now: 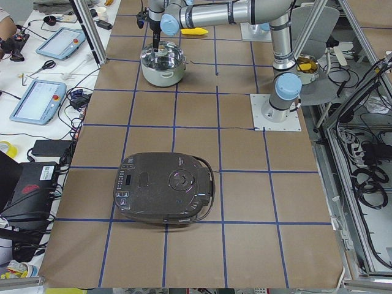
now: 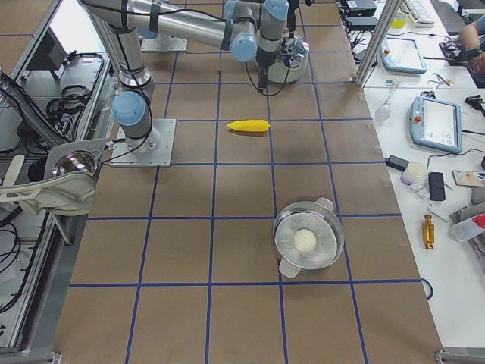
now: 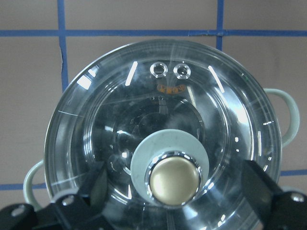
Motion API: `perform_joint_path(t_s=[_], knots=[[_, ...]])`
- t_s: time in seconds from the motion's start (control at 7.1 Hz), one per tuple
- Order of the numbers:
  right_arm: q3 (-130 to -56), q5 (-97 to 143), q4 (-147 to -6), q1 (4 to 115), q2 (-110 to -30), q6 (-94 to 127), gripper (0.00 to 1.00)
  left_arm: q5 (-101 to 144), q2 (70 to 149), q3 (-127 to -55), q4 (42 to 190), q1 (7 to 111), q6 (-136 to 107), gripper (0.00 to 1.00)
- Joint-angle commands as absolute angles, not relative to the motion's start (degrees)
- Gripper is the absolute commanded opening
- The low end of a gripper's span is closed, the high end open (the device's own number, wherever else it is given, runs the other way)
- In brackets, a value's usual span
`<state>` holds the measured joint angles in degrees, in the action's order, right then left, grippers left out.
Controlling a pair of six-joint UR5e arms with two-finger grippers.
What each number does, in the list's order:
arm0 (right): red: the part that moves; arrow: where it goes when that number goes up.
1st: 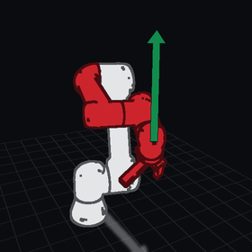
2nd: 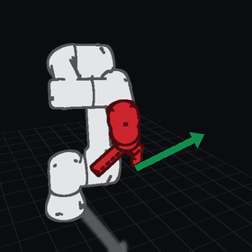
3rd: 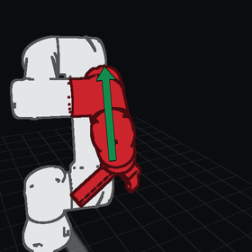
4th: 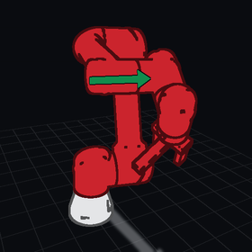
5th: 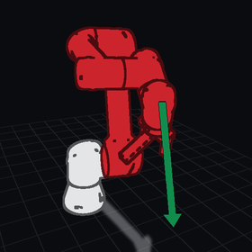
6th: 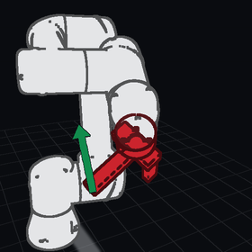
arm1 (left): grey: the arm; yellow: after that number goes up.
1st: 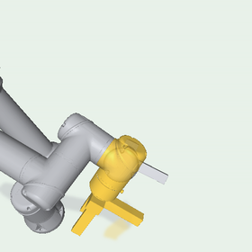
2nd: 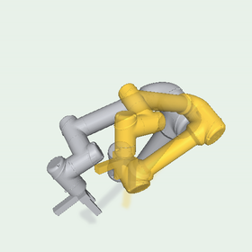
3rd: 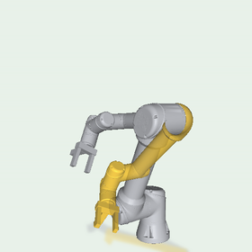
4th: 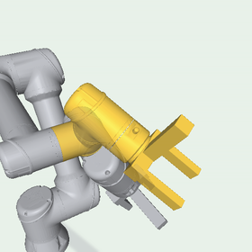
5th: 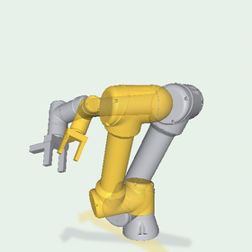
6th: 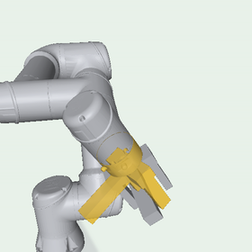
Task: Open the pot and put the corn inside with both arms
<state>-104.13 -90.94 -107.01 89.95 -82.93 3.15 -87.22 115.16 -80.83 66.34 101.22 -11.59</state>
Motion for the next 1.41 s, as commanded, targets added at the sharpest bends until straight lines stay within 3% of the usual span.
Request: perform_joint_path(t_s=[0.0, 0.14, 0.28, 0.99, 1.13, 1.27], knots=[[-115.79, -91.41, -123.41, 88.43, -82.79, 1.77, 1.00, -87.01, 115.58, -81.91, 66.45, 101.34, -12.82, 0.92], [-120.28, -91.41, -130.27, 86.24, -82.36, -2.94, 0.99, -86.84, 115.58, -82.09, 66.45, 101.34, -12.92, 0.85], [-123.37, -90.71, -135.30, 82.83, -80.44, -5.51, 0.95, -87.10, 115.40, -82.09, 66.53, 101.34, -13.35, 0.66], [-126.47, -90.35, -140.08, 82.18, -76.65, -5.71, 0.85, -87.19, 114.70, -81.92, 67.06, 101.16, -15.82, 0.49], [-126.30, -90.35, -140.18, 82.18, -76.38, -5.54, 0.70, -87.19, 114.61, -81.83, 67.32, 101.16, -15.82, 0.45], [-126.04, -90.35, -140.19, 82.18, -76.38, -5.71, 0.43, -86.93, 113.65, -81.48, 67.50, 100.99, -15.82, 0.42]])
